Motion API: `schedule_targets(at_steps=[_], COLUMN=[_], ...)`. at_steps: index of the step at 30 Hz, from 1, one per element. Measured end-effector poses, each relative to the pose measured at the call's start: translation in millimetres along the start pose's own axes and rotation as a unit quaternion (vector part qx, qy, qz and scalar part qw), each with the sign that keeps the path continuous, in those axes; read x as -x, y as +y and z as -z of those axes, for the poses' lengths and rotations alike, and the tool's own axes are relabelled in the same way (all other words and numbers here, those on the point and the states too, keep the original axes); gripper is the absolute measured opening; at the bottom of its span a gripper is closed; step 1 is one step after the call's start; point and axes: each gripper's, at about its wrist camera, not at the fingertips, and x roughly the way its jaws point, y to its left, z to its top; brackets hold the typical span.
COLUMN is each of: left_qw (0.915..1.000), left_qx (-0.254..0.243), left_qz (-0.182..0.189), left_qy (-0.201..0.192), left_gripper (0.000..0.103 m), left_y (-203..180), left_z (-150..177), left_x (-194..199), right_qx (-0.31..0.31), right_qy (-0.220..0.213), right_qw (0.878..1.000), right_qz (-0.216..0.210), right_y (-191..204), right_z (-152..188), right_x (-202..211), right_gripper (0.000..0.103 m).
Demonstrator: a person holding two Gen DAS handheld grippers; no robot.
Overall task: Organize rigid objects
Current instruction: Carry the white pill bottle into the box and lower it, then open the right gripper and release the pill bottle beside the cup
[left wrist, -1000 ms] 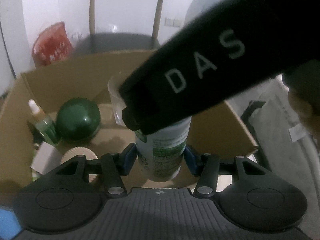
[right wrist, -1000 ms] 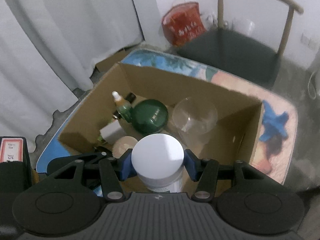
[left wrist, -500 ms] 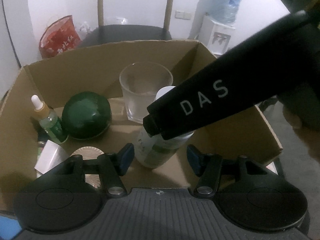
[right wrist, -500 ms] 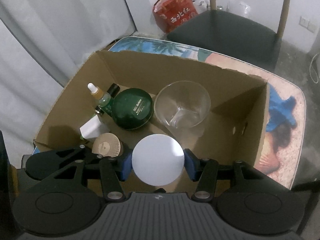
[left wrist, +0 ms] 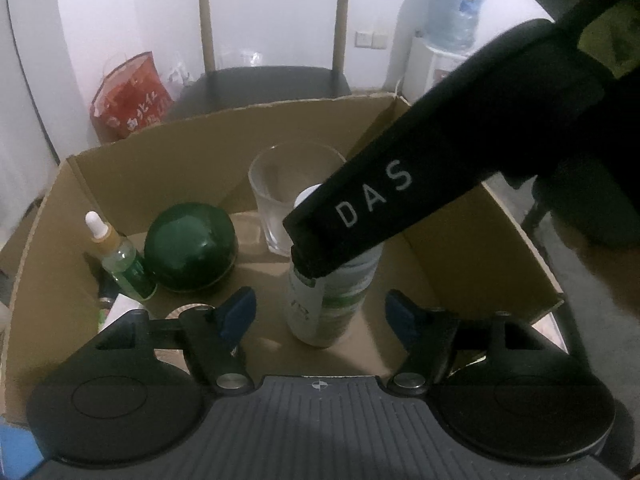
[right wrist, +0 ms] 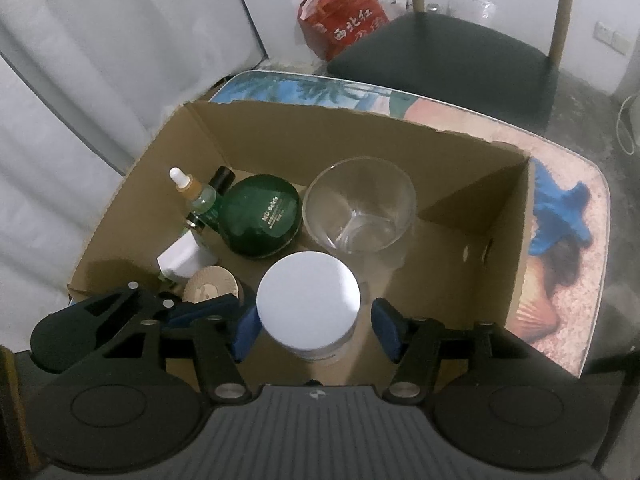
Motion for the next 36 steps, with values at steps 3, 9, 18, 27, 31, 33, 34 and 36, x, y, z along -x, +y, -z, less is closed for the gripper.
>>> schedule_targets(at_steps=[3,9,18,27,31,33,34,36], left_qw=[1.0000,0.9999,0.9998,0.9994,0.9992,0.9989,0.9986,0.9978], left_qx=[0.000,-0.003,-0.009,-0.003,0.002,0.004,0.006,0.009], left_qz=[0.001,-0.005,0.004,0.032,0.039,0.047,0.053,0.066], left_qy=[-0.003,-0.009,-0.018,-0.008,-0.002,0.000,0.002,0.004], left_gripper=[0.072,0.073,0.062,0.040,0.040,0.040,0.040,0.040], left_y=[-3,-4,-1,5,-1,-2,-2,-3], left_z=[2,3,1,-4,-7,-8,-9,-10], left_x=[2,4,9,8,7,7,7,8], right_qx=[0.000,0.007,0.004,0.004,0.019,0.022,0.022,0.022], right_qy=[-0.002,-0.006,-0.009,-0.018,-0.014,-0.011,-0.008,-0.005], right_qw=[1.000,1.000,1.000,1.000,1.000,1.000,1.000,1.000], right_qz=[0.002,0.003,-0.004,-0.012,-0.009,-0.006,-0.005,-0.001], right_y=[1,4,5,1,2,0,-2,-5], right_z=[0,0,0,5,4,4,4,5], right_x=[2,4,4,2,2,3,4,6], right_gripper=[0.065,0.065,0.058,0.056,0.056,0.056,0.056,0.056])
